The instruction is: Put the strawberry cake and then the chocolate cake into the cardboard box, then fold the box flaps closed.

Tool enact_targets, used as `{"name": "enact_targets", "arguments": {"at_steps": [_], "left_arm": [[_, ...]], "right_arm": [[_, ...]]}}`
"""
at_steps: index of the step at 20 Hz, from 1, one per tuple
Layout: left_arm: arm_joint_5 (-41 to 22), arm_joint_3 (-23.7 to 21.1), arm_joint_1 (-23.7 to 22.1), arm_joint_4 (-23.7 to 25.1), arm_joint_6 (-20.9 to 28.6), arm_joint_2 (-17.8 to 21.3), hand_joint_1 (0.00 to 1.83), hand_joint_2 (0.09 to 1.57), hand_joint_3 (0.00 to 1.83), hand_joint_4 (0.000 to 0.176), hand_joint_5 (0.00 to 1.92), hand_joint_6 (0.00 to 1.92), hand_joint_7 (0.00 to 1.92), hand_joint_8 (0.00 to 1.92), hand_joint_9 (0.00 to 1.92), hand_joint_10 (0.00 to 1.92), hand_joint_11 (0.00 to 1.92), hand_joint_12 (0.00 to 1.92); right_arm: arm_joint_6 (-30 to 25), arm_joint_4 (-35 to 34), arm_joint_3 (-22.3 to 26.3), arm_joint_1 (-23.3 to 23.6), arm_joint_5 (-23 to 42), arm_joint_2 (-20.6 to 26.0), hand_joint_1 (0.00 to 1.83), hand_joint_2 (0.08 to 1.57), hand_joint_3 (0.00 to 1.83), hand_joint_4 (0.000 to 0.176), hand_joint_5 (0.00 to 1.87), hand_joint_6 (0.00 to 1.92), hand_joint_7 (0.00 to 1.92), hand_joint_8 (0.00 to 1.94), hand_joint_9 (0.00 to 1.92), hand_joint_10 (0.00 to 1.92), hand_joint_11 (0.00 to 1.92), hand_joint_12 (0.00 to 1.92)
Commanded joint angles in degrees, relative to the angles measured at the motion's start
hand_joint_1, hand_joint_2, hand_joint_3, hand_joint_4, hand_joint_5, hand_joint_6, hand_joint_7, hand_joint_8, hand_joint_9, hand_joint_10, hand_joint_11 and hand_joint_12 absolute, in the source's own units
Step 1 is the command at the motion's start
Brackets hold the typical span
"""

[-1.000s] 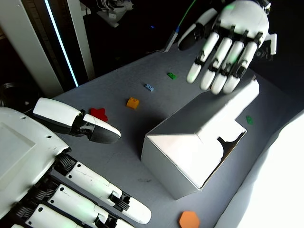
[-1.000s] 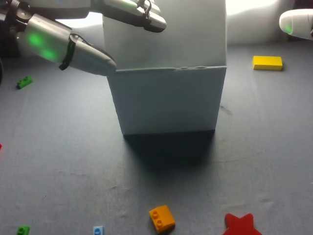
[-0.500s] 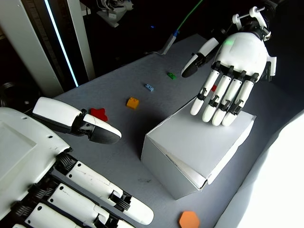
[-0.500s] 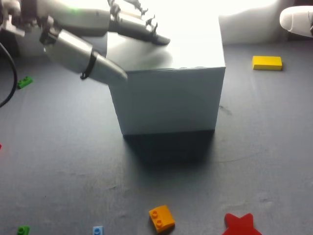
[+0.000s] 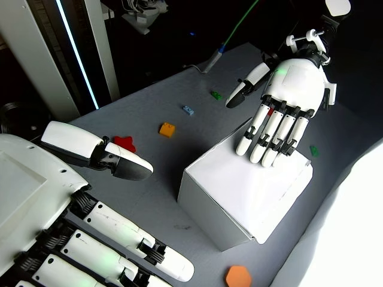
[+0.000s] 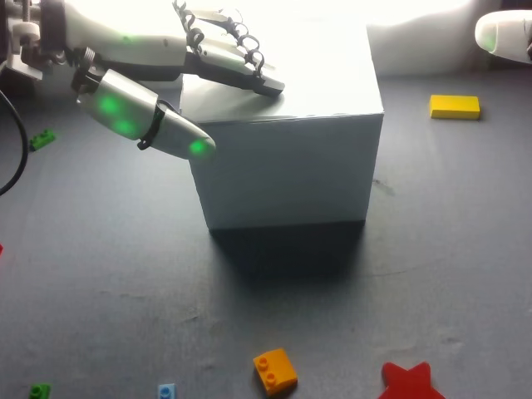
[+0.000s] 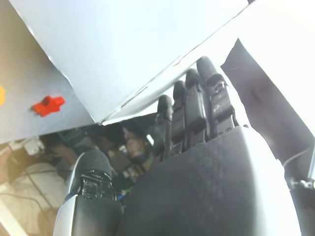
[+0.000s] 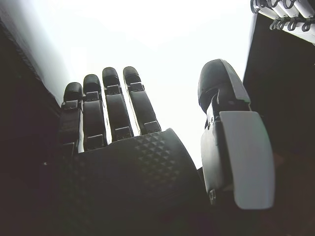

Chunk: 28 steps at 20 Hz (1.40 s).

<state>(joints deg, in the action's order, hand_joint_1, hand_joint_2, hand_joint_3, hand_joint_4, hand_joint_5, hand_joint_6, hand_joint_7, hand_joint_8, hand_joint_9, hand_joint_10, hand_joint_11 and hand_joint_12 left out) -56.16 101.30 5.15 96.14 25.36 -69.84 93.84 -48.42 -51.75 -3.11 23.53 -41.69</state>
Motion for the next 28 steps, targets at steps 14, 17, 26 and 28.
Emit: {"name": "enact_targets", "arguments": {"at_steps": [14, 17, 26, 28], "left_arm": [[-3.07, -3.04, -6.97, 3.55, 4.79, 9.96, 0.0, 1.23, 0.0, 0.036, 0.13, 0.0, 0.17, 0.0, 0.21, 0.0, 0.0, 0.8], [-3.93, -5.85, -6.99, 5.79, 5.85, 13.86, 0.0, 1.23, 0.0, 0.036, 0.13, 0.0, 0.17, 0.0, 0.21, 0.0, 0.0, 0.8], [-5.69, -16.33, -1.59, 8.37, 7.16, 26.17, 0.0, 1.23, 0.0, 0.036, 0.13, 0.0, 0.17, 0.0, 0.21, 0.0, 0.0, 0.8], [-5.98, -16.1, -3.8, 8.73, 7.24, 28.02, 0.0, 1.23, 0.0, 0.036, 0.13, 0.0, 0.17, 0.0, 0.21, 0.0, 0.0, 0.8]], "right_arm": [[-0.38, 1.36, 1.01, 0.43, 4.16, 0.92, 0.0, 1.24, 0.0, 0.0, 0.13, 0.0, 0.13, 0.0, 0.09, 0.01, 0.0, 0.12], [-0.07, 1.37, 1.89, 0.28, 4.16, 1.13, 0.0, 1.24, 0.0, 0.0, 0.13, 0.0, 0.13, 0.0, 0.09, 0.01, 0.0, 0.12], [0.78, 1.37, 4.06, -0.36, 3.56, 1.53, 0.0, 1.24, 0.0, 0.0, 0.13, 0.0, 0.13, 0.0, 0.09, 0.01, 0.0, 0.12], [1.18, 1.37, 4.6, -0.63, 3.56, 1.57, 0.0, 1.24, 0.0, 0.0, 0.13, 0.0, 0.13, 0.0, 0.09, 0.01, 0.0, 0.12]]}}
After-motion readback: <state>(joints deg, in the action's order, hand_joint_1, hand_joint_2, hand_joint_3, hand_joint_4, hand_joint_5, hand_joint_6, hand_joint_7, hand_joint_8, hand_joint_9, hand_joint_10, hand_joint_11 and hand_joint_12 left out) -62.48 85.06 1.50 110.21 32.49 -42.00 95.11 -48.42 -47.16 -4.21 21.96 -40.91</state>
